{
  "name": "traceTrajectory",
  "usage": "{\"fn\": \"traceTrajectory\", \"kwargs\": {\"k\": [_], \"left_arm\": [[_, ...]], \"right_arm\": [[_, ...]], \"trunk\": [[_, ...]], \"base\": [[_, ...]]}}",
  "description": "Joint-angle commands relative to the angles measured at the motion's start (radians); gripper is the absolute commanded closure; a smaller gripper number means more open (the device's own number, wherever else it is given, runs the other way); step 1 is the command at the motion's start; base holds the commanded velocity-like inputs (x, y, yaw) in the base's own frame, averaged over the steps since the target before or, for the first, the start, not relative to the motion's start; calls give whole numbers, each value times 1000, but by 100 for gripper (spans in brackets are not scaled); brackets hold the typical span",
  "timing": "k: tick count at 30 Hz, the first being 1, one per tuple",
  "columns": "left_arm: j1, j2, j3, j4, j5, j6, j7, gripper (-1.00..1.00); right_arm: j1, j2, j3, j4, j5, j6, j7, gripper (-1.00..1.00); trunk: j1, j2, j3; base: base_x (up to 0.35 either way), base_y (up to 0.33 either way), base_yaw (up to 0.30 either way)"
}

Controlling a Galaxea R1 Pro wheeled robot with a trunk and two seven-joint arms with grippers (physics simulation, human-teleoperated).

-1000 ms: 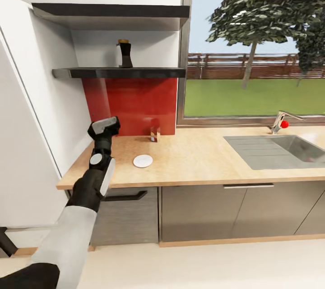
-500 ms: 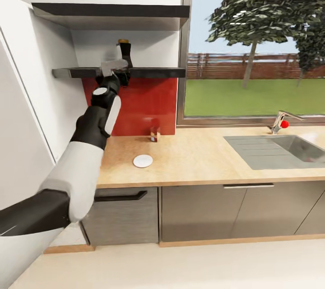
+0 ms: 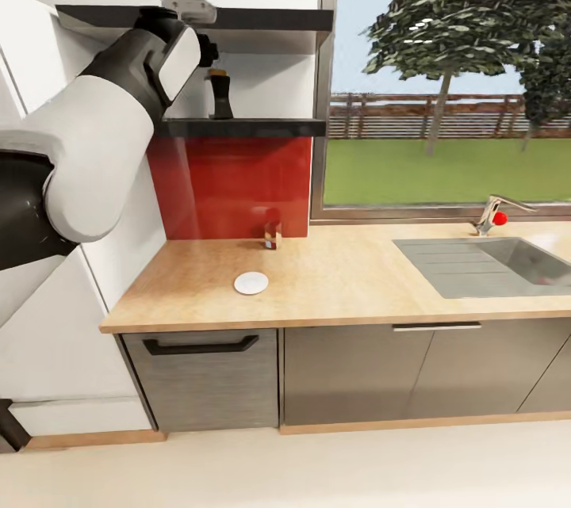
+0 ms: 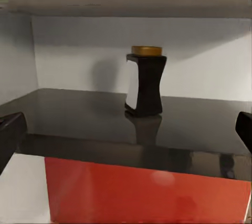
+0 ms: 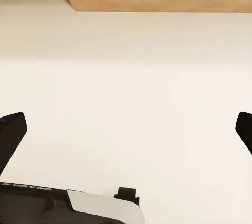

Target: Set up a coffee station on the kitchen countertop: keep the coffee maker on the countertop, move the bottle of coffee from the kitchen shelf to the counter next to the coffee maker, place a paper coffee filter on top of the coffee maker, put the saucer next to the coffee maker with the coffee cup on the saucer, and place the electric kettle next to the coffee maker.

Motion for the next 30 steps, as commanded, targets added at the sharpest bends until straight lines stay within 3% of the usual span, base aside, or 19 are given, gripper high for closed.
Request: {"fn": "traceTrajectory", "kwargs": {"k": [1, 9, 11, 13, 15, 17, 22, 25, 30], "left_arm": [[-3, 0, -3, 0, 6, 15, 18, -100], [-3, 1, -5, 0, 6, 31, 34, -100], [-3, 3, -8, 0, 6, 32, 34, -100], [-3, 4, -10, 0, 6, 33, 34, -100], [-3, 4, -11, 0, 6, 33, 34, -100], [-3, 4, -10, 0, 6, 33, 34, -100], [-2, 4, -4, 0, 7, 34, 33, -100], [-1, 4, 0, 0, 13, 34, 33, -100], [-1, 4, 1, 1, 16, 34, 33, -100]], "right_arm": [[-1, 1, -6, 0, 1, -2, 9, -100], [-1, -5, -10, 0, 4, 21, 9, -100], [-1, -6, -7, 87, 6, 85, 10, -100], [-1, -13, -5, 260, 11, 142, 10, -100], [-1, -31, -4, 405, 23, 167, 10, -100], [0, -50, 0, 471, 38, 177, 9, -100], [6, -63, 6, 510, 75, 181, 8, -100], [7, -61, 7, 510, 105, 182, 0, -100], [6, -53, 5, 491, 118, 183, -26, -100]], "trunk": [[1, -2, -2], [1, -2, -2], [1, -2, -2], [1, -2, -2], [1, -2, -2], [1, -2, -2], [1, -2, -2], [1, -2, -2], [1, -2, -2]], "base": [[0, 0, 0], [0, 0, 0], [0, 0, 0], [0, 0, 0], [0, 0, 0], [0, 0, 0], [35, 0, 0], [260, 0, 0], [326, 0, 0]]}}
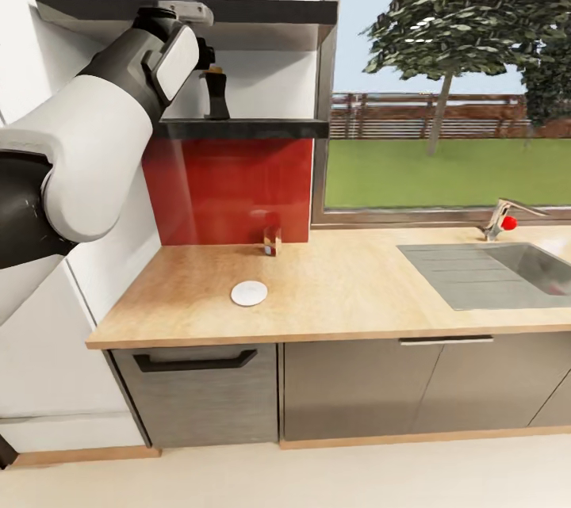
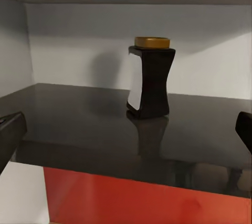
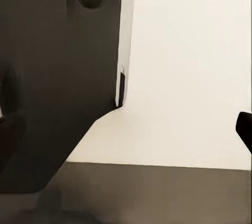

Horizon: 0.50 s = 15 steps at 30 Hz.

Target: Set up a coffee station on the kitchen countertop: keep the coffee maker on the countertop, move the bottle of coffee from the kitchen shelf to the counter next to the coffee maker, place a paper coffee filter on top of the coffee maker, put the saucer next to the coffee maker with the coffee cup on the saucer, and place the electric kettle next to the coffee maker.

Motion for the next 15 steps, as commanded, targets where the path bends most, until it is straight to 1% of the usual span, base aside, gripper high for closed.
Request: {"fn": "traceTrajectory", "kwargs": {"k": [1, 4, 8, 11, 15], "left_arm": [[0, -1, -3, -1, 7, 4, 5, -100], [1, 0, -3, -1, 7, 4, 5, -100], [10, 0, -2, -1, 8, 4, 5, -100], [33, 1, -1, -4, 7, 3, 5, -100], [44, 2, -1, -28, 8, 3, 5, -100]], "right_arm": [[0, 1, -7, -17, 13, -2, -3, -100], [0, 1, -8, -24, 13, -2, -6, -100], [-1, 0, -8, -23, 13, -2, -8, -100], [-1, 0, -8, -22, 13, -3, -8, -100], [0, -1, -8, -21, 14, -2, -8, -100]], "trunk": [[1, -2, -2], [1, -2, -2], [1, -2, -2], [1, -2, -2], [1, -2, -2]], "base": [[332, 0, 0], [191, 0, 0], [44, 0, 0], [44, 0, 0], [247, 0, 0]]}}
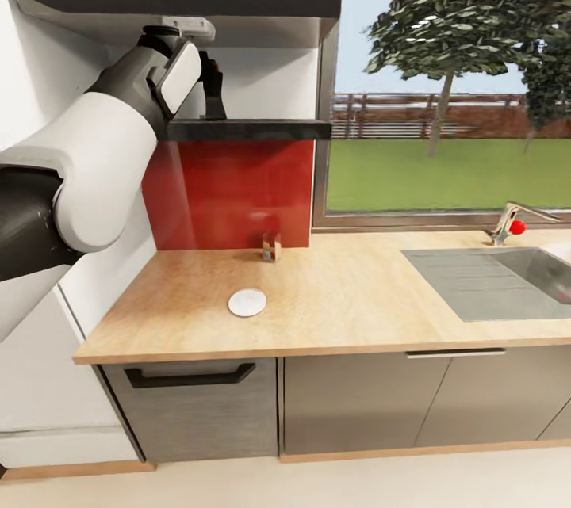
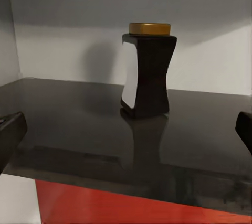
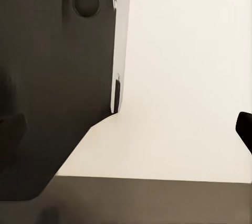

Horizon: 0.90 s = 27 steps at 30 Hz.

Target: Set up a coffee station on the kitchen countertop: keep the coffee maker on the countertop, move the bottle of coffee from the kitchen shelf to the counter next to the coffee maker, place a paper coffee filter on top of the coffee maker, put the saucer next to the coffee maker with the coffee cup on the saucer, and place the electric kettle next to the coffee maker.

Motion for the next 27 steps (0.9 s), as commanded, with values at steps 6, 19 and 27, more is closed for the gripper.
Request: {"fn": "traceTrajectory", "kwargs": {"k": [6, 19, 27], "left_arm": [[1, -1, -3, -24, 7, 4, 6, -100], [2, 0, -3, -27, 3, 5, 7, -100], [16, 3, -4, -28, 4, 4, 8, -100]], "right_arm": [[0, 0, -7, -1, 11, -2, 4, -100], [0, -1, -7, 0, 11, -2, 4, -100], [0, -1, -7, -1, 11, -3, 4, -100]], "trunk": [[1, -2, -2], [1, -2, -2], [1, -2, -2]], "base": [[178, 0, 0], [64, 0, 0], [181, 0, 0]]}}
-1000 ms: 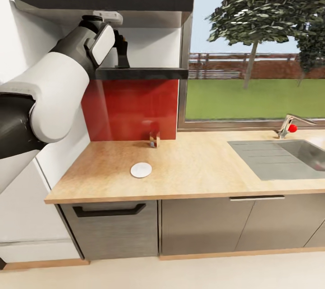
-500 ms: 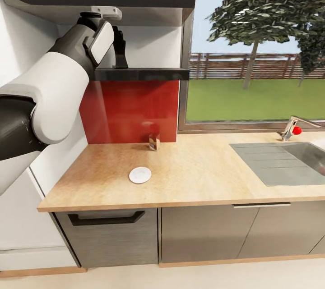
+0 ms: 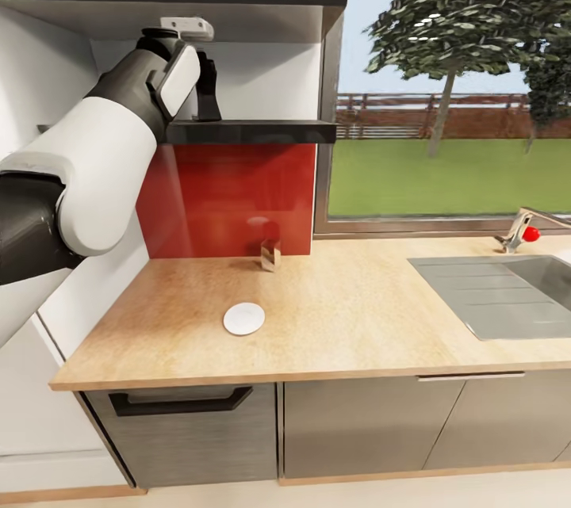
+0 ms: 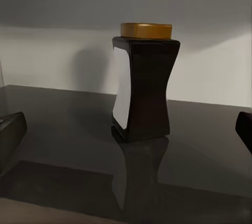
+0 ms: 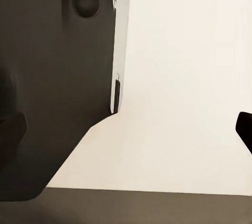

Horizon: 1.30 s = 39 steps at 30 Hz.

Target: Set up a coffee station on the kitchen countertop: keep the coffee maker on the countertop, move the bottle of coffee from the kitchen shelf to the counter next to the coffee maker, place a paper coffee filter on top of the coffee maker, put the saucer next to the coffee maker with the coffee cup on the saucer, and place the electric kettle next to the coffee maker.

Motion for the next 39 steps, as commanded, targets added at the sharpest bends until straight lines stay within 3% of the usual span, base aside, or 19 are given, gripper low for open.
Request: {"fn": "traceTrajectory", "kwargs": {"k": [1, 24, 31, 39], "left_arm": [[0, 0, -3, -1, 6, 4, 6, -100], [9, 0, -6, -1, -2, 2, 6, -100], [64, 0, -6, -2, -1, -6, 6, -100], [75, 0, -7, -3, -2, -11, 12, -100]], "right_arm": [[0, 0, -7, -1, 10, -2, 4, -100], [0, 0, -7, -1, 10, -2, 4, -100], [0, -2, -7, -1, 10, -2, 4, -100], [0, -2, -7, -1, 10, -2, 4, -100]], "trunk": [[1, -2, -2], [1, -2, -2], [1, -2, -2], [1, -2, -2]], "base": [[30, 0, 0], [40, 0, 0], [228, 0, 0], [102, 0, 0]]}}
